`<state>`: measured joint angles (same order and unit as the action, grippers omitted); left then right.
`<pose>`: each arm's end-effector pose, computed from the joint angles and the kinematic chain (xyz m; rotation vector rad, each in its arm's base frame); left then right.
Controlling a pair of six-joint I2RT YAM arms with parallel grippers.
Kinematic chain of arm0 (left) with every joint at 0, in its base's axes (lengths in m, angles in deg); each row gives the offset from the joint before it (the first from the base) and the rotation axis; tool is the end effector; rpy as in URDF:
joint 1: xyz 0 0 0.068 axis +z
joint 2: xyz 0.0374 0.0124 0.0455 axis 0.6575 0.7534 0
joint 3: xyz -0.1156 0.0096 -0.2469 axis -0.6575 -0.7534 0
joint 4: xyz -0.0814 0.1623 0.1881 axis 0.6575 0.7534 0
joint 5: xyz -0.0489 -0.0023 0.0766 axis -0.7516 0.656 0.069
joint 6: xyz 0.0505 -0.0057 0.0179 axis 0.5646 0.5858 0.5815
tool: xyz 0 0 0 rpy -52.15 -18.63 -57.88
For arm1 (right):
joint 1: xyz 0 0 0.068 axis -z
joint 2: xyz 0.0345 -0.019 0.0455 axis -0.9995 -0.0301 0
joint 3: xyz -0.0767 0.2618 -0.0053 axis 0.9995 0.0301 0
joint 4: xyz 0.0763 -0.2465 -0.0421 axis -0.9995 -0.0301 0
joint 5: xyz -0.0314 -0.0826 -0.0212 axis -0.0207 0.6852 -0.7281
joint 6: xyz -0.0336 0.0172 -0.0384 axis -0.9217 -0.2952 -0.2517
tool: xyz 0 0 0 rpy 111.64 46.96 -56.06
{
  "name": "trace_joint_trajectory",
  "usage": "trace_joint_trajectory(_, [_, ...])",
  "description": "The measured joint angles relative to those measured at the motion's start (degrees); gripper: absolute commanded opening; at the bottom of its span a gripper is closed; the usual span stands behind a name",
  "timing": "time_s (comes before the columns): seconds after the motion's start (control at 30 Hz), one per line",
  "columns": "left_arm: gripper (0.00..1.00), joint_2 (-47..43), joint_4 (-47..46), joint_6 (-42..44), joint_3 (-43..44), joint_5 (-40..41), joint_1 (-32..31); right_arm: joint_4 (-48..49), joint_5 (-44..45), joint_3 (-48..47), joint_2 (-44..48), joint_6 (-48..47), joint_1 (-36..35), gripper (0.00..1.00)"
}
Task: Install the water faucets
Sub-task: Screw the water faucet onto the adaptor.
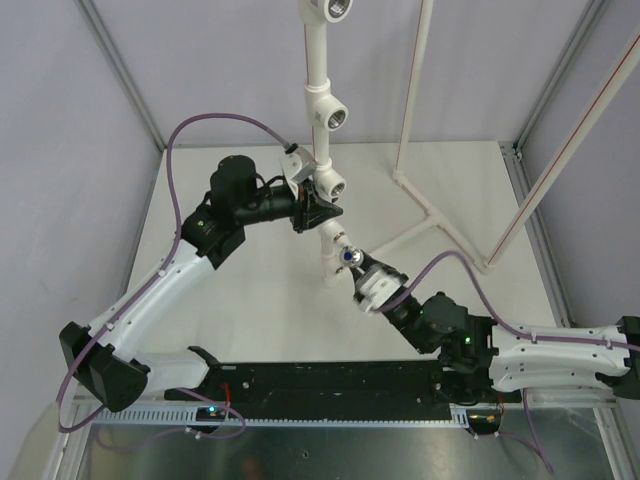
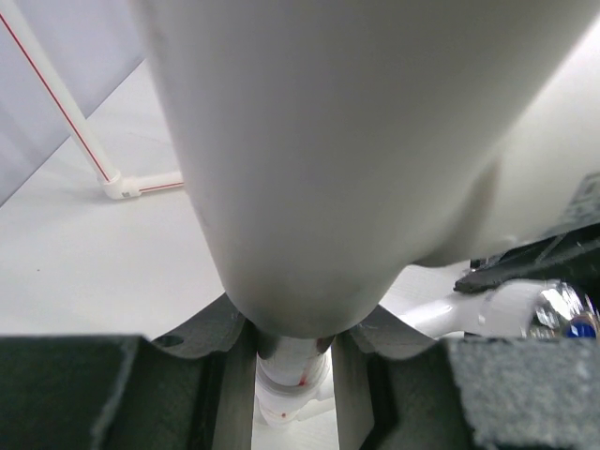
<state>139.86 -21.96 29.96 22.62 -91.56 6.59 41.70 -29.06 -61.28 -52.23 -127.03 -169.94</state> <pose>0.2164 -0.1749 0.4094 1.0120 1.4876 -0.9713 0.0522 0.2015 0.3297 -0.9659 1.1086 0.0273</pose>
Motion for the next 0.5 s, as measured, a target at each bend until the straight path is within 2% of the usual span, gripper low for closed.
trace_joint_trajectory(0.17, [0.08,0.04,-0.07,-0.02,0.00,-0.48,-0.26,-3.78,0.66,0.07,5.31,38.58,4.28,0.00])
trace_joint_trajectory(0.33, [0.08,0.24,-0.42,0.00,0.02,-0.87,-1.09,-4.11,-0.96,6.43,12.31,83.95,9.57,0.00])
trace_joint_trajectory(0.37, [0.08,0.24,-0.37,0.00,0.02,-0.98,-1.20,-3.52,-1.16,7.96,13.20,91.97,10.25,0.04])
trace_joint_trajectory(0.4, [0.09,0.24,-0.35,0.00,0.02,-1.05,-1.29,-3.06,-1.42,9.05,13.68,97.83,10.75,0.14])
trace_joint_trajectory(0.47, [0.08,0.26,-0.35,0.00,0.02,-1.14,-1.31,-1.49,-2.51,11.78,14.45,112.45,12.09,0.39])
trace_joint_trajectory(0.5, [0.09,0.26,-0.35,0.00,0.02,-1.16,-1.31,-0.66,-2.95,12.52,14.60,116.34,12.44,0.52])
